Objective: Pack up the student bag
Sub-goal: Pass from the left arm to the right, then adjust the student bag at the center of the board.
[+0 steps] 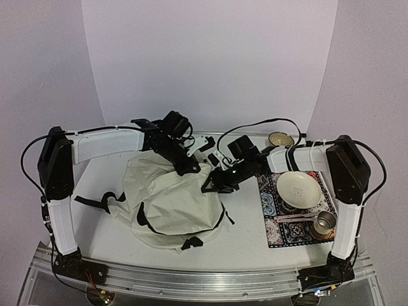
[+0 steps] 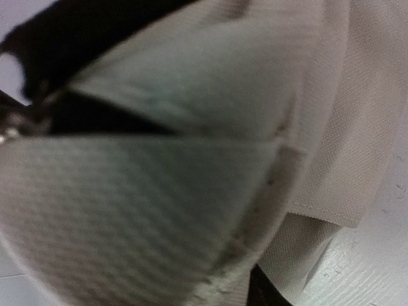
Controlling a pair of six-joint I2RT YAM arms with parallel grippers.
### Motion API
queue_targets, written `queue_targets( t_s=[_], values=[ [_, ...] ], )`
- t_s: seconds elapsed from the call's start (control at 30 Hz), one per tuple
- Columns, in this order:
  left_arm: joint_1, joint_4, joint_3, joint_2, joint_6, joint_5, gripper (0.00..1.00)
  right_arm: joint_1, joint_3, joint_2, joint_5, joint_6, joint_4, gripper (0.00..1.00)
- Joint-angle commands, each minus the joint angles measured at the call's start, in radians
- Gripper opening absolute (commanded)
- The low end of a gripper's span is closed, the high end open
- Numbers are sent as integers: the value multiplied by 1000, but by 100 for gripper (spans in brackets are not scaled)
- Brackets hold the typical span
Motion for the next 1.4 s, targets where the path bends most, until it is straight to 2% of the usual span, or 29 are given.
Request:
queue_targets(
  t_s=[0.0,0.07,0.13,0.27,0.37,0.47,0.53,0.83,0.9,1.0,1.2,1.37],
  values=[
    [-18,79,103,9,58,-12,7,56,-63,-73,56,98,120,20],
    [-18,79,101,-2,43,-94,15,79,-80,-84,126,138,149,8],
    [-18,79,95,-16,11,-172,31,101,-90,-93,213,180,166,0],
    [-20,81,70,-61,-91,-332,58,118,-128,-109,408,300,227,0],
    [-46,78,30,-120,-187,-476,68,135,-145,-128,578,364,241,0],
    [-104,70,-27,-180,-295,-616,74,150,-165,-152,758,428,244,0],
    [-132,63,-76,-236,-396,-641,75,159,-179,-165,855,467,252,0],
    [-172,45,-319,-481,-712,-534,76,255,-219,-183,1232,622,305,0],
    [-176,36,-371,-514,-769,-513,76,272,-205,-168,1243,628,311,0],
    [-176,14,-462,-560,-866,-504,76,276,-165,-143,1140,585,315,1],
    [-177,-31,-600,-649,-1011,-465,76,275,-136,-162,918,447,259,43],
    [-180,-26,-637,-660,-1051,-429,76,272,-179,-218,770,370,192,60]
  ],
)
